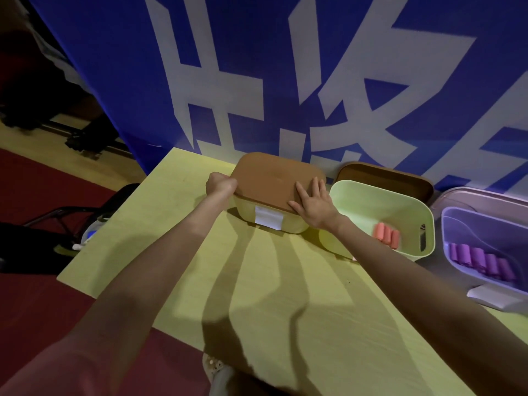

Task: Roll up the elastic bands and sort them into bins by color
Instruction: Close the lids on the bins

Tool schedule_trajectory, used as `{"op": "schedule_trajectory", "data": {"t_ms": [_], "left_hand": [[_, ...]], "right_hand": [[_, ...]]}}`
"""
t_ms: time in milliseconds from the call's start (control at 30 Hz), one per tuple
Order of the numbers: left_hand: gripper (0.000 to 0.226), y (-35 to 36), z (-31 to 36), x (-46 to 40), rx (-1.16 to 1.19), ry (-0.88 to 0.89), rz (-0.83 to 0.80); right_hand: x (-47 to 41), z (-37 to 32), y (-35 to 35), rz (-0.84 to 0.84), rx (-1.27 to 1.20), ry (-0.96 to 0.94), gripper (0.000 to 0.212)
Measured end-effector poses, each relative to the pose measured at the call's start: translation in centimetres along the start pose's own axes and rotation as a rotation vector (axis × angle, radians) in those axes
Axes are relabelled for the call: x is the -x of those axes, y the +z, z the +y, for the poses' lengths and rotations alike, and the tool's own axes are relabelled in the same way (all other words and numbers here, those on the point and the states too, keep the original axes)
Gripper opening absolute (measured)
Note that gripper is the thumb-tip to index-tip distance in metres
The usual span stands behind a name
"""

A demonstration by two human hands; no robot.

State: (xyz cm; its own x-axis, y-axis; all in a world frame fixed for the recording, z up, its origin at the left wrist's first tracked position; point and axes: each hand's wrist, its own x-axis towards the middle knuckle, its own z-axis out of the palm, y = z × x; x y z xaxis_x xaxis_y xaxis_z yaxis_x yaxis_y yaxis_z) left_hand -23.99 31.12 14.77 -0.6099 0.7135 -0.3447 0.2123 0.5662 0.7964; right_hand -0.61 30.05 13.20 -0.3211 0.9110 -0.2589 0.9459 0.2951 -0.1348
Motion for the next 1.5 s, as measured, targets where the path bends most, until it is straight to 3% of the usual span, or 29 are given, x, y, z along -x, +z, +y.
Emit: {"op": "schedule_trajectory", "data": {"t_ms": [33,233,400,667,833,933,1033,1267,1500], "left_hand": [[0.007,0.0,-0.1,0.0,-0.006,-0.004,0.004],[0.038,0.1,-1.4,-0.5,0.153,-0.134,0.009],[0.038,0.2,-1.9,-0.5,0.271,-0.183,0.017],[0.039,0.6,-2.5,-0.9,0.184,-0.16,0.021],[0.038,0.7,-1.3,0.5,-0.285,0.055,0.109],[0.039,1.6,0.1,1.1,-0.451,0.215,0.189],[0.037,3.5,1.9,1.5,-0.409,0.347,0.14],[0.028,10.4,7.7,4.5,-0.227,0.6,-0.231],[0.038,17.4,11.8,7.7,-0.297,0.775,-0.436]], "right_hand": [[0.0,0.0,0.0,-0.004,0.007,-0.001,0.067],[0.0,0.0,0.7,-0.047,0.129,-0.03,0.077],[0.4,-0.2,1.0,-0.044,0.226,-0.035,0.082],[0.4,-0.2,1.3,-0.034,0.19,-0.042,0.072],[0.1,-0.3,0.1,-0.151,0.236,-0.031,0.069],[0.6,0.7,-1.4,-0.145,0.067,-0.098,0.068],[1.8,4.1,-3.1,0.047,-0.17,-0.108,0.065],[3.8,16.7,-5.0,0.323,-0.275,0.101,0.056],[4.2,23.8,-5.7,0.373,-0.162,0.221,0.05]]}}
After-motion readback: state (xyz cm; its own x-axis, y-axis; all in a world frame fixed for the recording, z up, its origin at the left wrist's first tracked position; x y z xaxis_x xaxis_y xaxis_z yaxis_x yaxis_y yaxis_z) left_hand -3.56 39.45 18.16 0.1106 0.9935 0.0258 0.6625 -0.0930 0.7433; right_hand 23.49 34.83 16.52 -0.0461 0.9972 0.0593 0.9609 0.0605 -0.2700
